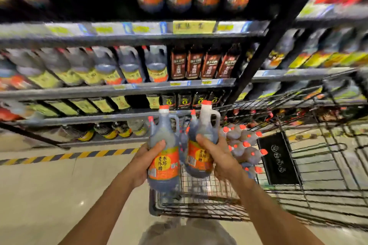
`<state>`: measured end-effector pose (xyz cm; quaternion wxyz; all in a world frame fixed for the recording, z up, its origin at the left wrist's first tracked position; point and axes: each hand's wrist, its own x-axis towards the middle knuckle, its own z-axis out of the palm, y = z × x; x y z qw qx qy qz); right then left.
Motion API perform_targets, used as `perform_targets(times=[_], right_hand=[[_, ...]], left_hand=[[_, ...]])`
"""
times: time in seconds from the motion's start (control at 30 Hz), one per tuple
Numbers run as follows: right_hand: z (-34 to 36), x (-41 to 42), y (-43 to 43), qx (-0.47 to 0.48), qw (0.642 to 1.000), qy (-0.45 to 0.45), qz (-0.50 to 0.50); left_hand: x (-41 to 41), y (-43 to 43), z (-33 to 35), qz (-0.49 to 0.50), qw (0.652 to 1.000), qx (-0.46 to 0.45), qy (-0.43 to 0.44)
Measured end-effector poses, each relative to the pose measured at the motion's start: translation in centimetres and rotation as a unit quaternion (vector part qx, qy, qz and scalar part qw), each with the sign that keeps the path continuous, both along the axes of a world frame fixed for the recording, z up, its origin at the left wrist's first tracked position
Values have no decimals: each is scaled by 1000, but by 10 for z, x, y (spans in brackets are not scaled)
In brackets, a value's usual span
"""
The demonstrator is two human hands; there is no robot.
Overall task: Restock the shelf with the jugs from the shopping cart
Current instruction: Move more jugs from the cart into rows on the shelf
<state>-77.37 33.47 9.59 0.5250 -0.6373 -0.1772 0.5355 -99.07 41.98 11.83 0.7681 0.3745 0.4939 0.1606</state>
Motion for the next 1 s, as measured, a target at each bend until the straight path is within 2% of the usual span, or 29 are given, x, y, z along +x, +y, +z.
perform_targets(times=[0.17, 0.43, 0.73, 1.0], right_hand=[[65, 0, 20, 75, 997, 0, 1], [141, 11, 50, 136, 991, -8, 18], [192, 38, 82, 198, 979, -25, 53], [216, 53, 127, 214, 974, -51, 42]], left_hand=[[2, 26, 49, 21, 998, 52, -34], [10, 44, 110, 45, 990, 122, -48], [39, 67, 167, 89, 969, 224, -50], [55, 115, 211, 104, 928, 355, -37]])
